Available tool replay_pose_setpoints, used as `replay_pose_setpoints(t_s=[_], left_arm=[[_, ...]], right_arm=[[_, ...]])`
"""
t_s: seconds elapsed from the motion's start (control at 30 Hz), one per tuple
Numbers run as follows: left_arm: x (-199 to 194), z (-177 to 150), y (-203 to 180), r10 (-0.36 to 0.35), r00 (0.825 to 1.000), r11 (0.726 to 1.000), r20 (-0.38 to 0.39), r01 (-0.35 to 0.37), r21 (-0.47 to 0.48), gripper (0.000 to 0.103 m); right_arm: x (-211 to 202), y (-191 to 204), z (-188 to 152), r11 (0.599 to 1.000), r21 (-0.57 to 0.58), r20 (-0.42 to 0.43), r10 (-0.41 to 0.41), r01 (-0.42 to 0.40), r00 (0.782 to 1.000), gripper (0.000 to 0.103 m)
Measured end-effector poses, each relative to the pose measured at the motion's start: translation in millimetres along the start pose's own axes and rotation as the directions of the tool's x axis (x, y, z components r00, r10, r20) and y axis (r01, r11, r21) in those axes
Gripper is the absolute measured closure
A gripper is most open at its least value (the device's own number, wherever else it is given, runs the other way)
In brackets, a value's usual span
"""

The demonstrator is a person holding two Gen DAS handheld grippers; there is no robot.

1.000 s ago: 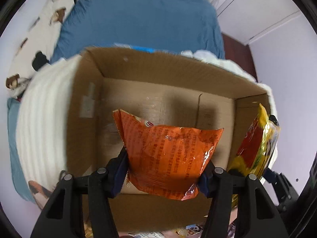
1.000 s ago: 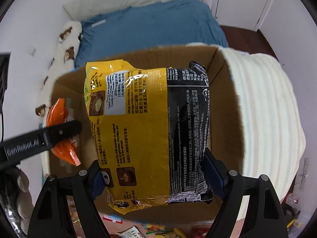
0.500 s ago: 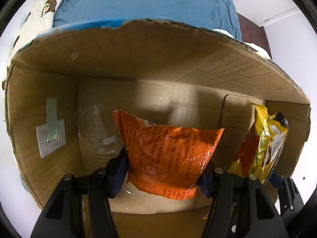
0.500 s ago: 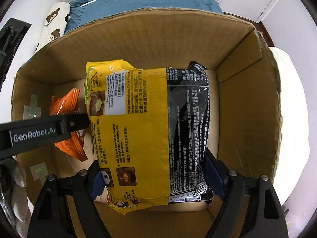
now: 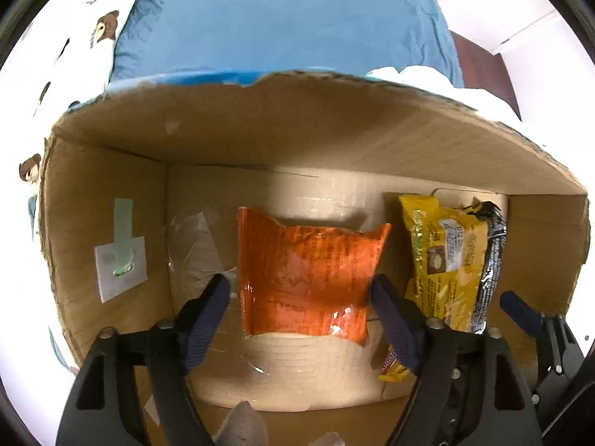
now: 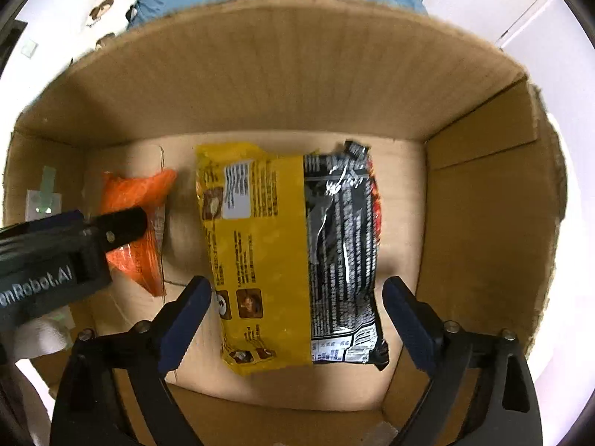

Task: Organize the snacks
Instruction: 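Carry both bags into the cardboard box and open both tools, then grasp the orange melon-seed bag with the left tool while the right tool grasps the panda bag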

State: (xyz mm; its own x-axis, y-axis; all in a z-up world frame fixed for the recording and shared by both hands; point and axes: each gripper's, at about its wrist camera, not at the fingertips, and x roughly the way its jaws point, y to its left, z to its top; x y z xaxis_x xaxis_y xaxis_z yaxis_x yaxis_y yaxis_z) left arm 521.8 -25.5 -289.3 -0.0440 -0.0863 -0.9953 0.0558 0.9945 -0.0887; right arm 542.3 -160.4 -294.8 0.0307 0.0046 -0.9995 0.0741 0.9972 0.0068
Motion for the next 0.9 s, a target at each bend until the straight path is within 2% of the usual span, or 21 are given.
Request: replay_pose_setpoints(t_s=[0.23,0.33,0.47,0.63,0.8,0.9], left_arm=[[-12.2,-7.3,-8.3,-0.008,0.999,0.999,0.051,0.006,0.038,0.017],[-27.0,-15.5,-5.5,-0.022,0.995,0.999,0.095,0.017,0.051,0.017],[-53.3,-31.7,-5.9,-0.019,0.982,0.997,0.189,0.004,0.079,0.016],[-86.4,-61.1,-10.7,-0.01,0.952,0.994,0.307,-0.023,0.106,0.016],[-119.1,-95.2,-12.1,-0.021,0.908,0.99,0.418,-0.039,0.133,0.016],[-134.9,-114.2,-13.9,-0.03,0.888,0.988,0.458,-0.043,0.148,0.016]], right_arm=[[-15.8,-0.5,-14.5,0.999,0.024,0.049,0.021,-0.023,0.999,0.007],[-23.9,-1.8,-23.7,0.999,0.026,0.074,0.03,-0.032,0.997,0.007],[-44.8,0.1,-43.3,0.999,0.027,0.13,0.036,-0.039,0.991,0.007],[-80.6,2.7,-72.3,0.999,0.03,0.214,0.026,-0.033,0.976,0.007],[-123.1,-0.6,-100.8,0.998,0.045,0.286,0.021,-0.036,0.958,0.007],[-139.6,-2.4,-120.8,0.998,0.051,0.327,0.023,-0.041,0.945,0.007]])
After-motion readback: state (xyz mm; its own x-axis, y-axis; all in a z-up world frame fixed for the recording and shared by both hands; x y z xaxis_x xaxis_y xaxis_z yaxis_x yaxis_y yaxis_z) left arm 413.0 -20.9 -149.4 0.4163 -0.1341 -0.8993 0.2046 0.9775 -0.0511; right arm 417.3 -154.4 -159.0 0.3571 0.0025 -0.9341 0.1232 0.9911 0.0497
